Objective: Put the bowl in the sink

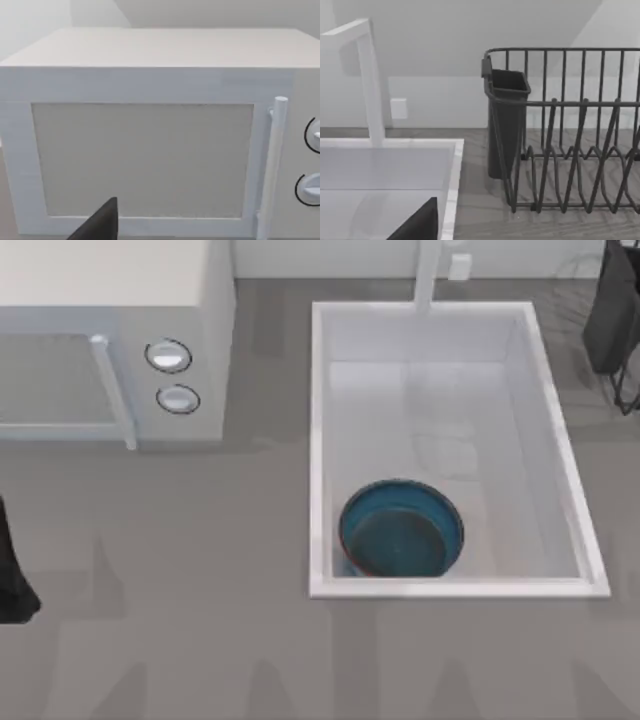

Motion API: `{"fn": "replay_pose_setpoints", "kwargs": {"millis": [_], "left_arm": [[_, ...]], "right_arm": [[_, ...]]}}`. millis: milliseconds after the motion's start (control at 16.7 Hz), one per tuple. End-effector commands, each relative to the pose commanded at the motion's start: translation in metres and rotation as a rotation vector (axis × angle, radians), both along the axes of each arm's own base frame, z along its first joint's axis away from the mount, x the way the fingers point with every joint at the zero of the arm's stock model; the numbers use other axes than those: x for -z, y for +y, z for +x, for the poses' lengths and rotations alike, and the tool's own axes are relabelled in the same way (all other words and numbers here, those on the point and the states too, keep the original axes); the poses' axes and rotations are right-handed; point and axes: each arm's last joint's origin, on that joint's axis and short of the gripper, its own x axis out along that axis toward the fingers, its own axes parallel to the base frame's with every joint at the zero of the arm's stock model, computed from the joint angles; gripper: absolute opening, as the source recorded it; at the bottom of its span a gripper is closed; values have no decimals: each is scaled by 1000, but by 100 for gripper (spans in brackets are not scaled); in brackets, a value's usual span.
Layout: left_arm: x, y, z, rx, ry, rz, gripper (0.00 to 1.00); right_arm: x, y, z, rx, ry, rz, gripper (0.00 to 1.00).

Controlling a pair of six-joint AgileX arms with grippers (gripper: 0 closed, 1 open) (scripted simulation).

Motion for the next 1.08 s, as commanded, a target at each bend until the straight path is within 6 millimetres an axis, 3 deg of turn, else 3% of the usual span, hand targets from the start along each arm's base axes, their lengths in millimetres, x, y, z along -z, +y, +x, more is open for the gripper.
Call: {"fn": "replay_pose_setpoints", "kwargs": {"millis": [300, 600, 720, 840, 960, 1080], "left_arm": [[0, 0, 0, 0, 0, 0, 100], [0, 0, 0, 0, 0, 0, 100], [0, 0, 0, 0, 0, 0, 100], [0, 0, 0, 0, 0, 0, 100], [0, 0, 0, 0, 0, 0, 100], [0, 0, 0, 0, 0, 0, 100]], "right_arm": [[-13, 1, 1, -10, 34, 16, 100], [-71, 5, 17, -32, 208, 81, 100], [-93, 9, 39, -38, 348, 111, 100], [-105, 15, 73, -39, 534, 136, 100], [-103, 26, 114, -34, 751, 151, 100], [-88, 42, 157, -24, 972, 153, 100]]}}
